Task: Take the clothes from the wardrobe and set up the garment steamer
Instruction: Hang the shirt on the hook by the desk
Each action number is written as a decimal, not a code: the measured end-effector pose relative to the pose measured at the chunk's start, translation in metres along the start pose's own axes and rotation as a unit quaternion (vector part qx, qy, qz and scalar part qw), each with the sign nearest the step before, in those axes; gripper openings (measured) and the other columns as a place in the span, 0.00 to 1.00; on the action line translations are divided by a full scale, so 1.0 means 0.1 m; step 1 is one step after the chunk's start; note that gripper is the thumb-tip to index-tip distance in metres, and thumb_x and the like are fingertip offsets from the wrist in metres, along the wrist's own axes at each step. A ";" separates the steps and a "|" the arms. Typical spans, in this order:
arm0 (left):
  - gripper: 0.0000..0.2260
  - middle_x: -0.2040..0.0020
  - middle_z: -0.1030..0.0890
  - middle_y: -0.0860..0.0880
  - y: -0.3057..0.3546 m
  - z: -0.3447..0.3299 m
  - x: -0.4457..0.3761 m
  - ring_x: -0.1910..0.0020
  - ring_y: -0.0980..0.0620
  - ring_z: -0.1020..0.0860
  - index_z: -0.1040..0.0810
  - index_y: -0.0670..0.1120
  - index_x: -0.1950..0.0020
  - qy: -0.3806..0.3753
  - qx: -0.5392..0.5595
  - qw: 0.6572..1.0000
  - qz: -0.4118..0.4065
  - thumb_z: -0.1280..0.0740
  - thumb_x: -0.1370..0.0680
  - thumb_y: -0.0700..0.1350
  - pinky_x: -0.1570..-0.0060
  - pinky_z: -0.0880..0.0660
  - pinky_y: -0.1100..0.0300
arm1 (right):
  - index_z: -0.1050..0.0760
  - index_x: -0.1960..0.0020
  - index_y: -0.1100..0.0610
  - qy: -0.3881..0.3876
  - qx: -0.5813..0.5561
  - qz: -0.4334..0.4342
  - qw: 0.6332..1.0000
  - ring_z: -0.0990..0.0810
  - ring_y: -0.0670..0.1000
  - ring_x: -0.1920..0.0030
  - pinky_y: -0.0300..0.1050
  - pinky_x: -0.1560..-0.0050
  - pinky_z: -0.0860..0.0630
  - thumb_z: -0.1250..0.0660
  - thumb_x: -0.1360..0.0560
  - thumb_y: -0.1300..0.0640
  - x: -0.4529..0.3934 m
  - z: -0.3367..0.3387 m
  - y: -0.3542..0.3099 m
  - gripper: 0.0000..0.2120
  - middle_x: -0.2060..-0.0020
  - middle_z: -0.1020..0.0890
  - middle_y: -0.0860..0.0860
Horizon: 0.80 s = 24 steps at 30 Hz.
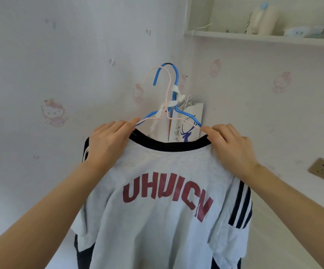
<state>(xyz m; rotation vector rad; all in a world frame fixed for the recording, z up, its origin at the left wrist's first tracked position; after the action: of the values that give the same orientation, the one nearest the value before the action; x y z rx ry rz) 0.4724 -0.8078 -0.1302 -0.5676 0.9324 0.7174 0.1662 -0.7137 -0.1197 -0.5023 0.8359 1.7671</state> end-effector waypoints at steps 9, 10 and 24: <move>0.14 0.62 0.21 0.48 -0.25 -1.29 -0.55 0.69 0.46 0.26 0.21 0.49 0.36 -0.059 0.040 0.996 0.048 0.40 0.19 0.41 0.73 0.29 0.52 | 0.31 0.33 0.55 -0.051 -0.010 -0.012 0.999 0.25 0.56 0.51 0.45 0.77 0.27 0.28 0.34 0.71 -0.51 -1.01 0.85 0.32 0.48 0.23 0.55; 0.14 0.62 0.21 0.48 -0.28 -1.46 -0.61 0.69 0.46 0.26 0.22 0.49 0.36 -0.064 0.045 0.995 0.054 0.40 0.19 0.41 0.73 0.28 0.51 | 0.31 0.33 0.56 -0.054 -0.011 -0.010 0.998 0.25 0.56 0.52 0.45 0.77 0.28 0.28 0.34 0.70 -0.57 -1.16 0.96 0.32 0.48 0.23 0.56; 0.16 0.63 0.20 0.49 -0.23 -3.59 0.62 0.72 0.45 0.24 0.24 0.52 0.37 -0.256 0.114 0.953 0.111 0.42 0.22 0.46 0.78 0.26 0.54 | 0.32 0.35 0.54 -0.247 -0.093 -0.008 0.965 0.23 0.54 0.57 0.42 0.81 0.34 0.27 0.37 0.68 0.35 -3.55 1.17 0.34 0.52 0.23 0.54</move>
<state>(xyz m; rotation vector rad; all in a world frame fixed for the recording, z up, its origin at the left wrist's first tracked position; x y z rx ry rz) 0.3305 -1.0586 -0.3552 -0.0580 0.5817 0.8899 0.0228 -0.9773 -0.3450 -0.1694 0.3173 1.8528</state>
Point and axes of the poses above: each hand's wrist, its own x-axis away from the middle knuckle, its own z-axis out of the back of the hand, y = z × x, the point moved 2 cm from there along -x, towards the middle knuckle
